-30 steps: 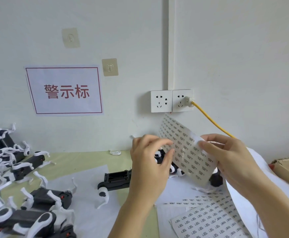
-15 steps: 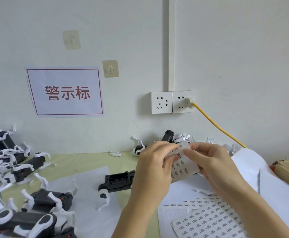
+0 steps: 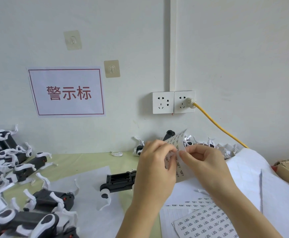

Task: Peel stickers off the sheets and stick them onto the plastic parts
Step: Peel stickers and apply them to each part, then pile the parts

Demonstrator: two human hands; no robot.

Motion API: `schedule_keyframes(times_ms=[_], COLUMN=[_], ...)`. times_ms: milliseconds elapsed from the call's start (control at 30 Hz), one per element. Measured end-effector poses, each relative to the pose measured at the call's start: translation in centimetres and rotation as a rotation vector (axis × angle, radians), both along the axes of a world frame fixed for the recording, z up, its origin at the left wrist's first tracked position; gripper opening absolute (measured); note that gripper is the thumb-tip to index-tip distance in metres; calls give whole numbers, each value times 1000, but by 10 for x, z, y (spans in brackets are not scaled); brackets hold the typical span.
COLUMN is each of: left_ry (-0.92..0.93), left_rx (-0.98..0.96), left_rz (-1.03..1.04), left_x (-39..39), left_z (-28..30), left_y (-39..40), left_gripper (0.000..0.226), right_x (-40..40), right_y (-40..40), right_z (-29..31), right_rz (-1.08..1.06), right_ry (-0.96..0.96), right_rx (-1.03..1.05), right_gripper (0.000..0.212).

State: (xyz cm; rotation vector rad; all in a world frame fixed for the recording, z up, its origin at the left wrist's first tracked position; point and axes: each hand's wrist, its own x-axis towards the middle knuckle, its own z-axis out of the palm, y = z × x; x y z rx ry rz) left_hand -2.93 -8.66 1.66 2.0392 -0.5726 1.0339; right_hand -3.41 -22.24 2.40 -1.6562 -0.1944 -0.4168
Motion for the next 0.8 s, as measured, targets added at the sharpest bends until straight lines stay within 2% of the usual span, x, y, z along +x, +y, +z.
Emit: schedule_keyframes(times_ms=[400,800], left_ry=[307,294], left_rx=[-228,-221], left_rz=[-139,-161], left_x=[8,8], left_z=[-6,-6], left_y=[3,5], left_gripper=[16,18], right_x=[-3,-3], right_y=[9,10], right_z=[-3,-4], right_rz=[-74,-54], right_ry=[-141,-158], right_rx=[-192,-238], right_gripper=[26,20])
